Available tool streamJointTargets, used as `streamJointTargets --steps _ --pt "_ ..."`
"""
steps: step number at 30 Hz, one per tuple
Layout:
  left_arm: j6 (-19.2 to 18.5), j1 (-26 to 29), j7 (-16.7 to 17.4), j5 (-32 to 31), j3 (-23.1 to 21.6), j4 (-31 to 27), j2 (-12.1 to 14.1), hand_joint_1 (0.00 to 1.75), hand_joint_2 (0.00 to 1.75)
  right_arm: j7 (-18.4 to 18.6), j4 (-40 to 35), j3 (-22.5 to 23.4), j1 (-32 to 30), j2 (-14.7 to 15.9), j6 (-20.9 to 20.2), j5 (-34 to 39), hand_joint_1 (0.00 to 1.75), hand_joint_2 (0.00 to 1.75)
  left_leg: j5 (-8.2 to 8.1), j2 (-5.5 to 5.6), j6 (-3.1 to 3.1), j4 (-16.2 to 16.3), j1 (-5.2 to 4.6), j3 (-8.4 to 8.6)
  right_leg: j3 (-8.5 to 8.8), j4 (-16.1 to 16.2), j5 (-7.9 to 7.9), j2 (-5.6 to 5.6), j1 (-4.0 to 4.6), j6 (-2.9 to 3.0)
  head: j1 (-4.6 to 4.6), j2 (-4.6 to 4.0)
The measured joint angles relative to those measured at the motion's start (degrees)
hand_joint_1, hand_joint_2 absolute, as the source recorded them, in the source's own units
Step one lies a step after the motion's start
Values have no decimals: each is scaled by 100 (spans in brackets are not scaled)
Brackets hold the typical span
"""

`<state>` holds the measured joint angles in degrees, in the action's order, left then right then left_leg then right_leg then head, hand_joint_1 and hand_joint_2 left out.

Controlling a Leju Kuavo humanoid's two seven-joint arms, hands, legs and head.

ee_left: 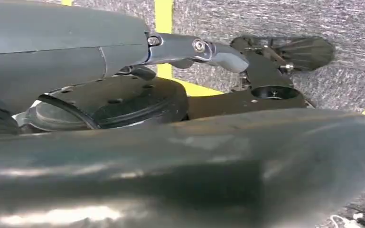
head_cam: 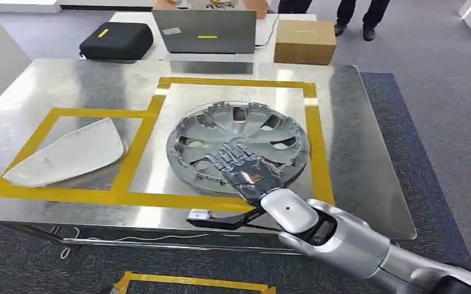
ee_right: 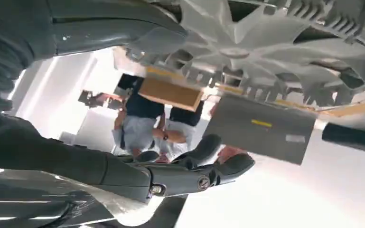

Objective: Take the parts from the cabinet and place them on the table.

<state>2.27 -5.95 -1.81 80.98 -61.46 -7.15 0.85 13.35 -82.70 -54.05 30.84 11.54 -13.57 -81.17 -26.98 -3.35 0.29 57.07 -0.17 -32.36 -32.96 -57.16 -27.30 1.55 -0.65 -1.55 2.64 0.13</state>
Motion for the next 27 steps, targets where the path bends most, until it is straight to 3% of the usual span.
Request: streamJointTargets --steps 12,19,27 --pt "15 13 -72 114 -2 15 -50 0 0 112 -683 -293 -9 339 105 -289 0 175 0 0 0 2 0 1 0 0 0 0 0 0 0 0" --pt "33 23 -208 297 -35 46 -96 0 0 676 -1330 -278 -237 400 774 -857 0 175 -4 0 0 2 0 0 0 1 -1 -1 0 0 0 0" --pt "7 25 -321 306 -142 61 -109 0 0 759 -1566 -300 -394 400 942 -885 0 175 -3 0 1 2 0 1 1 1 0 0 0 0 0 0"
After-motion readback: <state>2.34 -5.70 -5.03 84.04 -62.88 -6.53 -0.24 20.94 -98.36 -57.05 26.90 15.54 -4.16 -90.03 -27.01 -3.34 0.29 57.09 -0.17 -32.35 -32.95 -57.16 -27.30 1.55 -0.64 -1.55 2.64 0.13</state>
